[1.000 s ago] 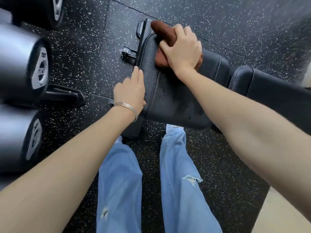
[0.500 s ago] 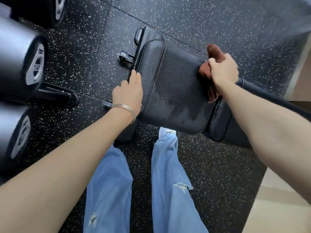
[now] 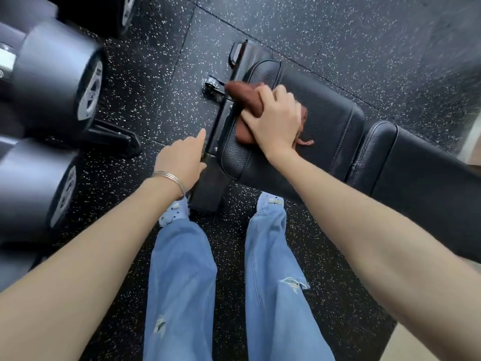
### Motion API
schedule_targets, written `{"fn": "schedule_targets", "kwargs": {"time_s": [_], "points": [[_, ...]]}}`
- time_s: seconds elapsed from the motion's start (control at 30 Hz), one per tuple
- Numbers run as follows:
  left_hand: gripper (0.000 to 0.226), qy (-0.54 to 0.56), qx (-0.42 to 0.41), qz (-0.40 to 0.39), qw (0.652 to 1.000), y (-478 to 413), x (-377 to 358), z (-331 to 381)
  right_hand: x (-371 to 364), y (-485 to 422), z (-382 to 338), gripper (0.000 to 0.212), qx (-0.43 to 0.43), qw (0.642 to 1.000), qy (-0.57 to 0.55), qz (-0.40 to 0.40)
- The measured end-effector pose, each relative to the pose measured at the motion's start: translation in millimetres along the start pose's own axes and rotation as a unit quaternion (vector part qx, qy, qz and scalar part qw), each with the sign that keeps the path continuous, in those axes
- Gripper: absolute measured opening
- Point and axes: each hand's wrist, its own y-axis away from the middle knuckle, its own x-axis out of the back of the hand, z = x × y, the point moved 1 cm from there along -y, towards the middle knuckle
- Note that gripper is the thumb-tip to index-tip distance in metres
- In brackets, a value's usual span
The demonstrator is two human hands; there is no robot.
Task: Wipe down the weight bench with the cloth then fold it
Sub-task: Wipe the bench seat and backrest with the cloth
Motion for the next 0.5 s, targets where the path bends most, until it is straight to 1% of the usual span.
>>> {"fn": "schedule_targets", "kwargs": {"time_s": [0.1, 0.17, 0.23, 0.27, 0.3, 0.4, 0.43, 0.5], "points": [[0.062, -0.012, 0.012, 0.025, 1.0, -4, 9, -5, -6, 71, -2, 0.041, 0.013, 0.999, -0.041, -0.003], [0.061, -0.028, -0.002, 0.045, 0.999, -10, 14, -2, -8, 103, -5, 0.041, 0.045, 0.998, -0.041, -0.021], [0.06, -0.038, -0.015, 0.064, 0.997, -17, 20, 2, -7, 101, -4, 0.041, 0.083, 0.996, -0.033, -0.029], [0.06, -0.039, -0.017, 0.069, 0.997, -20, 23, 3, -6, 88, -4, 0.04, 0.081, 0.996, -0.025, -0.03], [0.06, -0.039, -0.015, 0.072, 0.997, -23, 26, 3, -3, 70, -5, 0.039, 0.061, 0.998, -0.013, -0.029], [0.06, -0.046, -0.007, 0.071, 0.996, -28, 33, 0, 3, -11, -6, 0.039, -0.068, 0.997, -0.017, 0.024], [0.06, -0.047, -0.005, 0.069, 0.997, -29, 34, -1, 6, -37, -5, 0.041, -0.095, 0.995, -0.017, 0.029], [0.06, -0.041, -0.005, 0.069, 0.997, -29, 37, -2, 10, -74, 0, 0.044, -0.113, 0.993, -0.012, 0.018]]}}
